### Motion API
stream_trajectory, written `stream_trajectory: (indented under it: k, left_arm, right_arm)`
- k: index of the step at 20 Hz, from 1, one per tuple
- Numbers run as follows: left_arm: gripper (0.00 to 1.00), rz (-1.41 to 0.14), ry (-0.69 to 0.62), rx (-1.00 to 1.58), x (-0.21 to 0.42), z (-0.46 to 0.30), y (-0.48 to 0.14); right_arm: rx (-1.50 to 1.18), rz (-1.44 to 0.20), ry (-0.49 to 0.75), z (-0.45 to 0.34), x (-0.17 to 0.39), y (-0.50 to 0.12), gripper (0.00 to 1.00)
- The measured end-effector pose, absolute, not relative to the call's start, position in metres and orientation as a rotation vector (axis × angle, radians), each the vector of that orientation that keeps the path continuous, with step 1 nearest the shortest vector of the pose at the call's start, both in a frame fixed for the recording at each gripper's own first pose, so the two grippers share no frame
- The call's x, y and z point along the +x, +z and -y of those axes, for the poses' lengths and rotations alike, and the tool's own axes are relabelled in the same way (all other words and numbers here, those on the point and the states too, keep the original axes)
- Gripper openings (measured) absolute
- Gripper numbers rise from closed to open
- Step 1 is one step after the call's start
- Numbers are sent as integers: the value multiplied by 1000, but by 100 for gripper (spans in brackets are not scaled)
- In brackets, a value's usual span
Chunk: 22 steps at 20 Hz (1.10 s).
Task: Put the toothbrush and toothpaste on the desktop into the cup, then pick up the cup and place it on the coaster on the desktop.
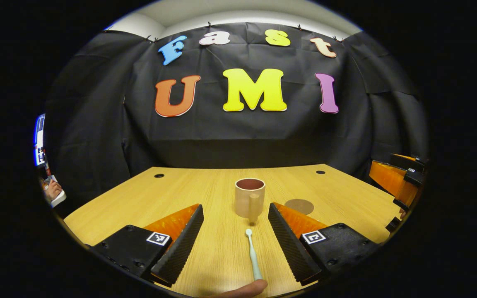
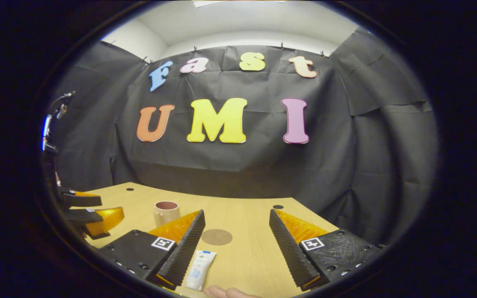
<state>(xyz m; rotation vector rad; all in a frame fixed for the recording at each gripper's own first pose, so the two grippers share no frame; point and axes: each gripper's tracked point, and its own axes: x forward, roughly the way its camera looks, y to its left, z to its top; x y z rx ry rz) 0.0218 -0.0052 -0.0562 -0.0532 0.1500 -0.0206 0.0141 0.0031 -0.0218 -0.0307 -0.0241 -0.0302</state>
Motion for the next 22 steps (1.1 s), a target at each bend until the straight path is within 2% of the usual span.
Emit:
stream_trajectory:
  k: [4,12,18,20,21,22]
  left_arm:
    - [100,-273,-62,-74,31,26,-93]
    - [98,-549,-52,-88,50,33,-160]
    - [72,-620,-73,-129,43,41,-175]
    - [54,-629,-74,-116,42,39,-178]
    - [52,-629,-66,-98,42,36,-180]
    - [37,-634,-61,-96,42,35,-181]
  right_arm:
    - [-54,3,-19,-3,18,-35,94]
    - [7,-118,4,4,26,-68,93]
    - [-7,-171,38,-9,25,-86,96]
    - [-3,-190,49,-14,24,-91,94]
    - [-4,-200,50,-15,25,-94,94]
    - [-5,-207,51,-16,25,-96,96]
